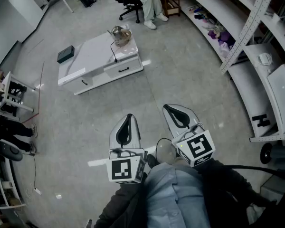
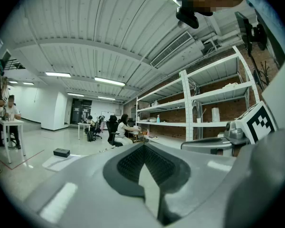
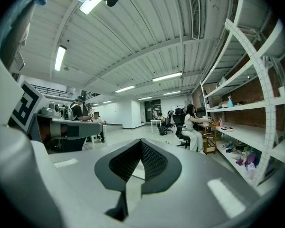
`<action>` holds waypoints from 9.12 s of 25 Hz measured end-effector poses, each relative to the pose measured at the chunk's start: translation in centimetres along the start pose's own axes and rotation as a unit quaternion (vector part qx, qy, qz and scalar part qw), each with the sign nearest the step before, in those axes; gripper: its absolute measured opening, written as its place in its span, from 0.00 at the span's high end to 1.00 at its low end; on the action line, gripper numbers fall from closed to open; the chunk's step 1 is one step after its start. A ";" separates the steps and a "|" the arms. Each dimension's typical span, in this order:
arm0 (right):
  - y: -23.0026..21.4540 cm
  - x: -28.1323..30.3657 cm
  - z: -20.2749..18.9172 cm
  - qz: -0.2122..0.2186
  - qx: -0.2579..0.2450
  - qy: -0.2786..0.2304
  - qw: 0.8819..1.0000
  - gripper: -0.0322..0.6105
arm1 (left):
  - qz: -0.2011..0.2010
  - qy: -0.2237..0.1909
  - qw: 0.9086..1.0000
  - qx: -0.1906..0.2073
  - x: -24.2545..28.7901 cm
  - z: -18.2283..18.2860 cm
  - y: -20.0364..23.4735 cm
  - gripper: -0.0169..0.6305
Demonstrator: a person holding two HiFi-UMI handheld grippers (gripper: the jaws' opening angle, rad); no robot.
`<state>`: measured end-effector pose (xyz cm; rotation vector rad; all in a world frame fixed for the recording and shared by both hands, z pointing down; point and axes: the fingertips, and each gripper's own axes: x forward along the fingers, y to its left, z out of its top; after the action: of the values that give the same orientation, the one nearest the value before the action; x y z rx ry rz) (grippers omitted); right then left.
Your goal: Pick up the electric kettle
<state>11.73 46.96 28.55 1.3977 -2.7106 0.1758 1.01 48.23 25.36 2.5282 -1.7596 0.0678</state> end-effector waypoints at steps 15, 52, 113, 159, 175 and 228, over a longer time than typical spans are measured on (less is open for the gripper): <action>-5.5 -1.7 -0.4 0.058 0.030 -0.024 0.998 0.88 | 0.002 0.029 1.000 0.004 4.6 -1.2 -6.3 0.97; -2.0 27.0 1.9 0.037 0.042 0.006 0.998 0.85 | -0.039 0.026 0.997 -0.062 18.8 -1.8 20.1 0.97; -22.8 58.8 3.2 0.075 0.067 0.037 0.994 0.88 | -0.002 0.087 0.994 -0.071 52.5 -3.3 33.7 0.97; -26.6 78.9 5.7 -0.061 0.071 0.038 0.995 0.88 | -0.124 0.081 0.986 -0.082 69.4 -1.4 49.7 0.97; -32.4 84.0 -1.6 -0.057 0.087 0.073 0.992 0.87 | -0.130 0.104 0.982 -0.088 76.7 -7.7 48.8 0.97; -42.7 89.7 -29.4 -0.150 0.069 0.163 0.973 0.53 | -0.015 0.100 0.986 -0.134 89.8 -32.9 58.8 0.73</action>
<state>-4.55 -45.69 71.96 1.6286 -2.2317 0.5266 -23.05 -53.62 65.98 2.2708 -1.5415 0.0743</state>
